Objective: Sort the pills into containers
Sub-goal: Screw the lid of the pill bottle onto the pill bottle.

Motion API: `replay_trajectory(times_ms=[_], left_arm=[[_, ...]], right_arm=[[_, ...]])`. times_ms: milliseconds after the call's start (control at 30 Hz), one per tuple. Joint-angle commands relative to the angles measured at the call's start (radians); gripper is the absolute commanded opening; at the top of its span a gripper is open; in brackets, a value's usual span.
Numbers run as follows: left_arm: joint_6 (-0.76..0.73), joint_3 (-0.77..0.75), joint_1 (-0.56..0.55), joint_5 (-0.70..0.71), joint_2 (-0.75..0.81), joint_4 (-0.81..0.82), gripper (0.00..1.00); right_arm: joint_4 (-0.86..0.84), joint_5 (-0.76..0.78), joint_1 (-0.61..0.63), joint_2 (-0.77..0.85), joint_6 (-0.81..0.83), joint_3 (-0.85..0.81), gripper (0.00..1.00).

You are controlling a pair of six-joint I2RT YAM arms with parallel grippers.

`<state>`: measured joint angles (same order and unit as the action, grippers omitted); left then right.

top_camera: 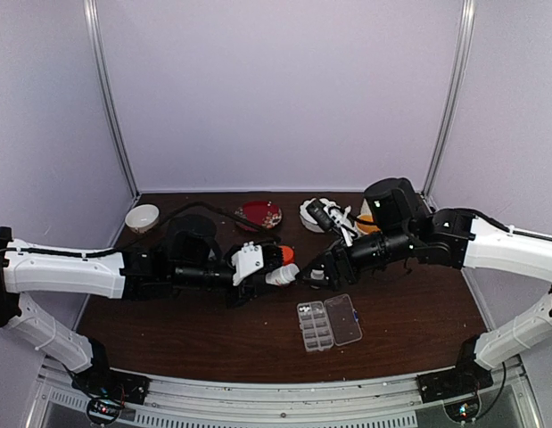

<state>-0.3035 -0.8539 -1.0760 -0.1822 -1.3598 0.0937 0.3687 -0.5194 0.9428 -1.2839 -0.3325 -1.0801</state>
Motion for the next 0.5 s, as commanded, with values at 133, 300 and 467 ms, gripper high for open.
replay_trajectory(times_ms=[133, 300, 467], left_arm=[[0.103, -0.028, 0.048, -0.279, 0.008, 0.015, 0.08], [0.104, -0.031, 0.047, -0.298, 0.007, 0.005, 0.09], [0.104, -0.034, 0.047, -0.302, 0.012, -0.002, 0.09]], right_arm=[[-0.078, -0.124, 0.007, 0.117, 0.649, 0.1, 0.75], [0.038, -0.122, 0.016, 0.053, 0.757, -0.007, 0.7], [0.068, -0.101, 0.034, -0.006, 0.807, -0.077, 0.64]])
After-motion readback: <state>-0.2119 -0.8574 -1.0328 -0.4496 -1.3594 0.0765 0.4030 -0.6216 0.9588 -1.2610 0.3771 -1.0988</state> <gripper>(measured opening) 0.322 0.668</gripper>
